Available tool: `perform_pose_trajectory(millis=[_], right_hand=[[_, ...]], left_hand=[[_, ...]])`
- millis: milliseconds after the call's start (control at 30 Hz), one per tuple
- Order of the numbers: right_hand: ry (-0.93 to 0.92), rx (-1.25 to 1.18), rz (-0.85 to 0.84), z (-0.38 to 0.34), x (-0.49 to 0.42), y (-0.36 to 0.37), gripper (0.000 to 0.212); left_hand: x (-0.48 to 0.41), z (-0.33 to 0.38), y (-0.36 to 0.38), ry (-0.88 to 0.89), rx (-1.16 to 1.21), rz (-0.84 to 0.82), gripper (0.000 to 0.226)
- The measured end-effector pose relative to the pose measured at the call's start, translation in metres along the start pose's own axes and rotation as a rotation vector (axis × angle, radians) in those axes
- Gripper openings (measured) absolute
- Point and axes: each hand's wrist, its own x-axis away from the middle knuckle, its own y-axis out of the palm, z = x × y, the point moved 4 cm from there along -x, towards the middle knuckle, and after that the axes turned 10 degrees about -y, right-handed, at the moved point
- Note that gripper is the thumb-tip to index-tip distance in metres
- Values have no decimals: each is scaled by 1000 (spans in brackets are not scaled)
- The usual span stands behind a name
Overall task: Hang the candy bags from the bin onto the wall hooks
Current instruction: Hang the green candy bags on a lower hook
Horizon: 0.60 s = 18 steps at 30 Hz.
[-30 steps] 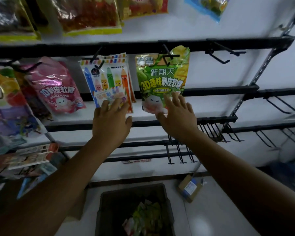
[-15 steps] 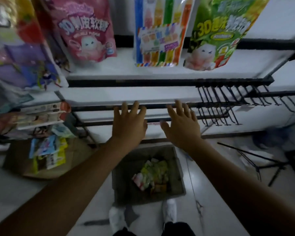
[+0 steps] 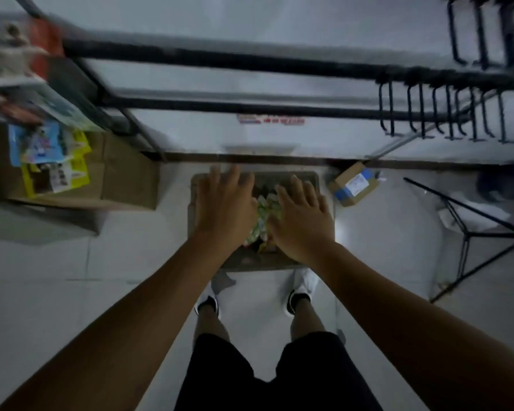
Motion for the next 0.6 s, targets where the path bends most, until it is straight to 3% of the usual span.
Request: perform_pose_trajectory(millis=[300,600], right_hand=[[80,-42,-151,54,-11,133,63],[87,-28,-189,96,-53,245,58]], left_hand=[[-2,8,136,17,-114,-98,51],[-8,-5,254,-8,-66,-198,49]])
